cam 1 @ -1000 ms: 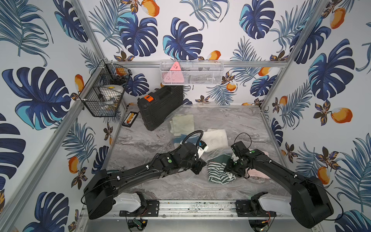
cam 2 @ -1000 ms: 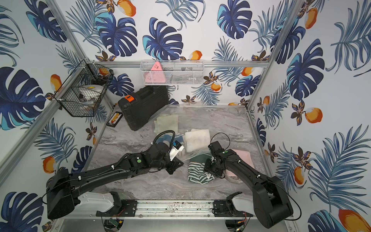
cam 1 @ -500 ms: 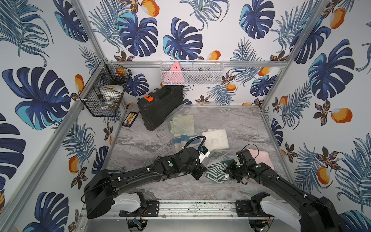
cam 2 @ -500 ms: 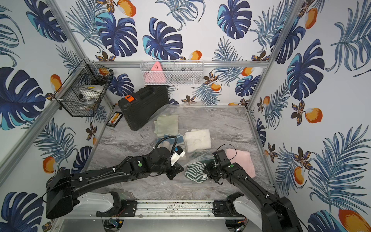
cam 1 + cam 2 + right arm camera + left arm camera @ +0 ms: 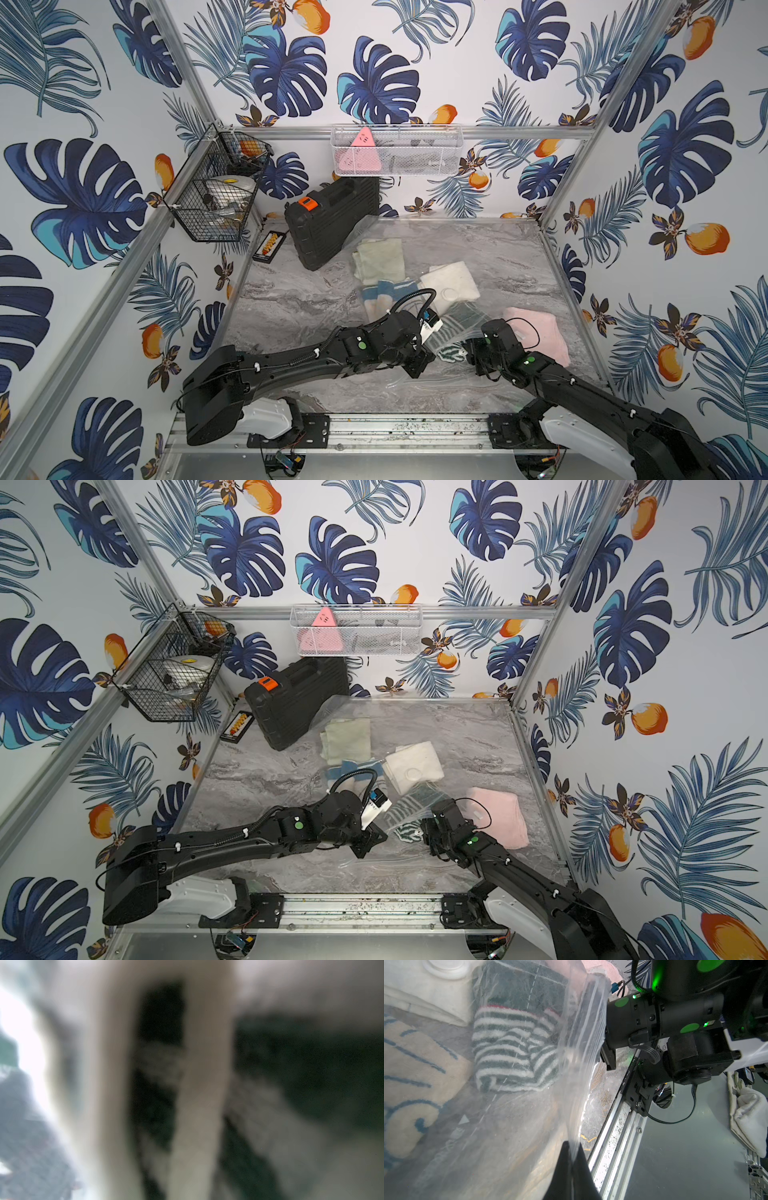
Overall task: Place the folded towel into the vacuum bag
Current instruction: Place the towel in the vacuum bag.
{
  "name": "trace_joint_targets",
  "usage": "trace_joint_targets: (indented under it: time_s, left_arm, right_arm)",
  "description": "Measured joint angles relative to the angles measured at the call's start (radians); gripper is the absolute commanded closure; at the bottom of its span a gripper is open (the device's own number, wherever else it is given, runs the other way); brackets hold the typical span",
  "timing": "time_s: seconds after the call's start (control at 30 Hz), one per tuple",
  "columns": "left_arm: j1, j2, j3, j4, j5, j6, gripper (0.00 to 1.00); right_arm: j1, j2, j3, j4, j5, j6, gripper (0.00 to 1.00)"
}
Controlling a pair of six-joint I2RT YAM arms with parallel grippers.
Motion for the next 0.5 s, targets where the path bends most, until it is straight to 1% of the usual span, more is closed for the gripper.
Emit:
trace_joint_targets:
  time_s: [0.17, 0.27, 0.37, 0.5]
  left_arm:
    - [-0.002, 0.000, 0.000, -0.007, -0.005, 0.000, 1.00]
    - [-0.004, 0.005, 0.003, -0.007, -0.005, 0.000, 1.00]
    - [-0.013, 0.019, 0.014, -0.008, -0.003, 0.001, 1.00]
    - [-0.025, 0.027, 0.029, -0.011, -0.004, 0.006, 1.00]
  right_arm:
    - [0.045, -0.073, 0.004, -0.010, 0.124, 0.065, 1.00]
    - [0.048, -0.094, -0.029, 0.007, 0.196, 0.090, 1.00]
    - [0.050, -0.031, -0.037, 0.030, 0.235, 0.098, 1.00]
    - [0.072, 0.098, -0.045, 0.161, 0.264, 0.095, 1.00]
